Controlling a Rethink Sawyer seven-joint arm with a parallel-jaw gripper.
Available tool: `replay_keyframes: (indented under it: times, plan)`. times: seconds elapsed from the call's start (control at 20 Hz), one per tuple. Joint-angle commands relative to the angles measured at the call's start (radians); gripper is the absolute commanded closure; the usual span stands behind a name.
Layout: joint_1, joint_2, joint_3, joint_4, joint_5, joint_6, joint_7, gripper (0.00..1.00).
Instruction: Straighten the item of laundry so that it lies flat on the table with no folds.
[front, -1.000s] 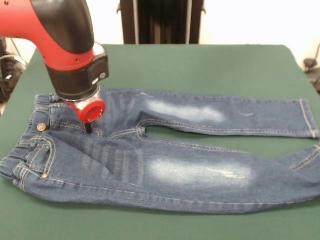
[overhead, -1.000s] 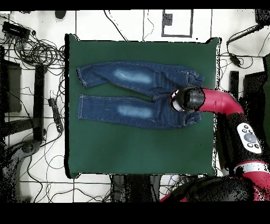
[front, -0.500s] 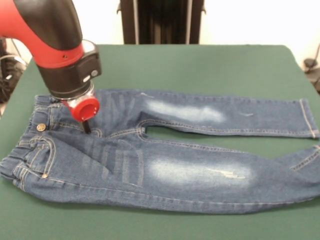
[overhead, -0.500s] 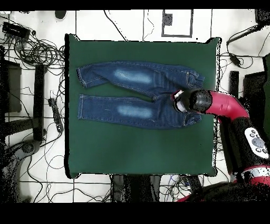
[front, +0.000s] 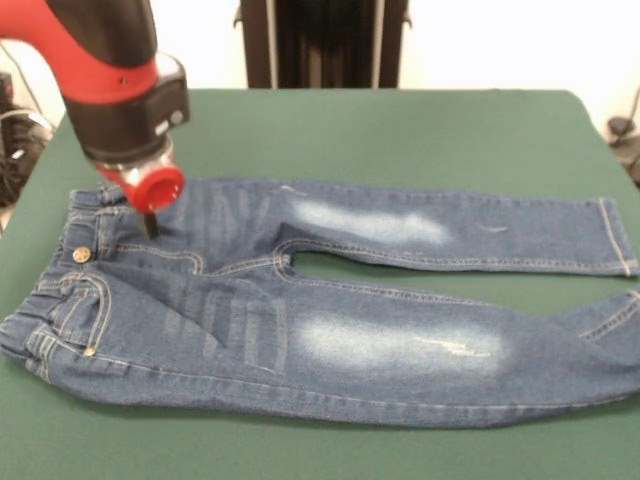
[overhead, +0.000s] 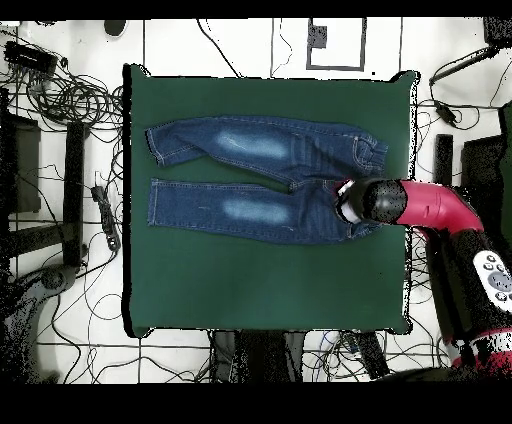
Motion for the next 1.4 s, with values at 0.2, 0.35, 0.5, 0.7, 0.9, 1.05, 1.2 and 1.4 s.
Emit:
replay_keyframes:
  times: [0.2, 0.35, 0.5, 0.7, 0.9, 1.05, 1.2, 1.4]
  plan:
    - [0.010, -0.216, -0.047, 0.241, -0.094, 0.042, -0.275, 1.00]
    - [-0.031, -0.236, -0.017, 0.253, -0.088, 0.062, -0.343, 1.00]
    - [-0.033, -0.198, 0.011, 0.220, -0.087, 0.066, -0.350, 1.00]
    - [-0.002, -0.142, 0.031, 0.164, -0.070, 0.091, -0.313, 1.00]
    - [0.026, -0.127, 0.033, 0.137, -0.060, 0.111, -0.286, 1.00]
    - [0.039, -0.120, 0.039, 0.125, -0.040, 0.137, -0.282, 1.00]
    - [0.052, -0.111, 0.041, 0.113, -0.027, 0.155, -0.272, 1.00]
    - [0.065, -0.102, 0.046, 0.108, -0.008, 0.164, -0.249, 1.00]
